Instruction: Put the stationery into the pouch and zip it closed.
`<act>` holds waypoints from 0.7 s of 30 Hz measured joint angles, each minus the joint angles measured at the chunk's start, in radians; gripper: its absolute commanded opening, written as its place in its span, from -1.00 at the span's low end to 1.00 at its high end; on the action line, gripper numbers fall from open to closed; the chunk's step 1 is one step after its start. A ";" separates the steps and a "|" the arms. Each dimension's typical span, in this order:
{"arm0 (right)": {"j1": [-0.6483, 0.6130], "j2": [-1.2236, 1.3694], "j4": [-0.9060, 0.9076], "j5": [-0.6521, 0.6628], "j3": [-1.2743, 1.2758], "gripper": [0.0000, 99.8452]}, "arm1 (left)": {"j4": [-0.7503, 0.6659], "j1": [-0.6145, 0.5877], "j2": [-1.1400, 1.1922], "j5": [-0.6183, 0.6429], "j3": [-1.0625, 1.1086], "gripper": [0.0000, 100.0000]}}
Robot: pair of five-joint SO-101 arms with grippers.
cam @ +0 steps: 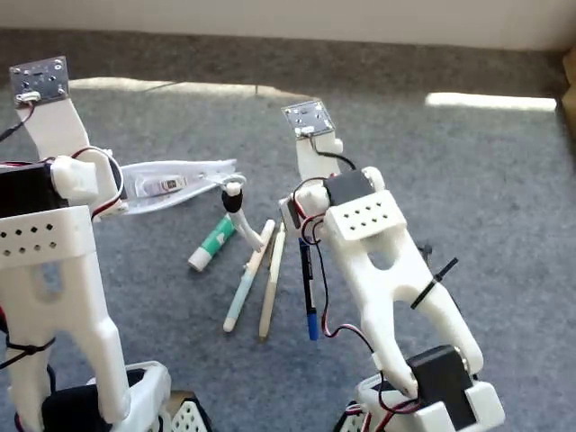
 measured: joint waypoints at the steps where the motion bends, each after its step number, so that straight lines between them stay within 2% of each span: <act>1: -0.006 -0.011 0.000 0.000 0.002 -0.98 | -0.002 0.000 0.000 0.000 0.000 -0.99; 11: -0.064 -0.129 0.002 0.000 0.009 -0.98 | -0.002 0.000 0.000 0.000 0.000 -0.99; 21: -0.097 -0.353 0.002 0.000 0.133 -0.98 | -0.005 0.000 0.000 0.000 0.000 -0.99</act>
